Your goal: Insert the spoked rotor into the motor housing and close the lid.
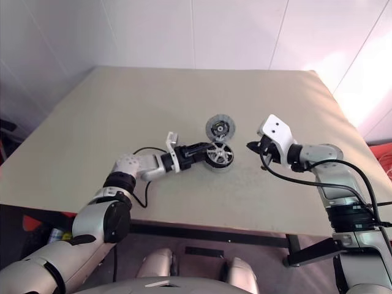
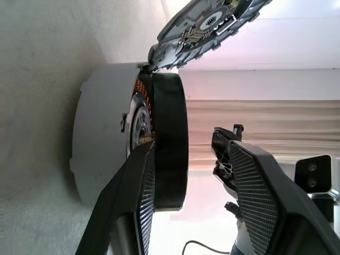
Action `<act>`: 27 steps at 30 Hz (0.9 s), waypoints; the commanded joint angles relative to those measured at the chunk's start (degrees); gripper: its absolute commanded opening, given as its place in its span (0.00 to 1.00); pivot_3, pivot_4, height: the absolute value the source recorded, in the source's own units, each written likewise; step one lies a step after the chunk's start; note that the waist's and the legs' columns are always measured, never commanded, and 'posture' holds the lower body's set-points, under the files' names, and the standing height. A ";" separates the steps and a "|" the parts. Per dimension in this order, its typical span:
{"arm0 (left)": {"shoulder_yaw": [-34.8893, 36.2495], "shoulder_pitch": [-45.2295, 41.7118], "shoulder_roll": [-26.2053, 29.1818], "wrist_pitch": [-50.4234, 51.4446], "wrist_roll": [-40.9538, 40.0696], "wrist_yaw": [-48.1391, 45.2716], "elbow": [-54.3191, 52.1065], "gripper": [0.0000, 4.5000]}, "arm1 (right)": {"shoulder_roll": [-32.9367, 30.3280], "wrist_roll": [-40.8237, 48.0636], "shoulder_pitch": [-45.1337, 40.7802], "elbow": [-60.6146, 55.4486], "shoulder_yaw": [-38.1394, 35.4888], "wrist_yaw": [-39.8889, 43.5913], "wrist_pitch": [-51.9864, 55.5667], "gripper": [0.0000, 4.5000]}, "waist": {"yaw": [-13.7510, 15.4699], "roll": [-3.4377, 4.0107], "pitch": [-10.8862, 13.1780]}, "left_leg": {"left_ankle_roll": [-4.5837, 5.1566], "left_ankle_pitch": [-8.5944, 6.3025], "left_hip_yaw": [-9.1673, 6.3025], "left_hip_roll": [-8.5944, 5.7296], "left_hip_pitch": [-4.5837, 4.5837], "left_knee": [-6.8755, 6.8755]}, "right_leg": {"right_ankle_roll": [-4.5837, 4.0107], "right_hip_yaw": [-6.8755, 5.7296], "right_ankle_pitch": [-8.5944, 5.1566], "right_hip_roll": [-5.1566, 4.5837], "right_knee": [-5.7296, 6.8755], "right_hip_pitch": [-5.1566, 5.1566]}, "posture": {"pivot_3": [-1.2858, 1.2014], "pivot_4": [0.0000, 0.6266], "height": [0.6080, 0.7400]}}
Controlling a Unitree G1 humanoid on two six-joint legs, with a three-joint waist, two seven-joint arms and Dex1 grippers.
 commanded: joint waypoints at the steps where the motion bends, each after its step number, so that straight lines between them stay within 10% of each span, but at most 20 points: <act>1: 1.36 0.51 1.51 2.27 -1.60 -1.24 -4.75 0.51 | 0.41 0.29 -2.08 -0.75 0.07 0.08 -1.14 0.00 | 0.03 0.00 0.00 | 0.00 0.00 0.00 0.00 -0.02 0.00 | 0.00 0.00 0.00 0.00 0.00 -0.01 | 0.52 0.00 1.00; 27: 1.39 16.82 5.64 -0.99 -0.55 8.97 -36.02 0.51 | 19.02 -4.39 -5.48 4.81 11.56 -7.52 -0.64 0.00 | -1.10 0.03 -0.01 | -0.15 -0.05 0.01 0.04 -0.03 -0.04 | -0.03 0.00 0.00 -0.01 0.02 -0.02 | 0.52 0.00 1.00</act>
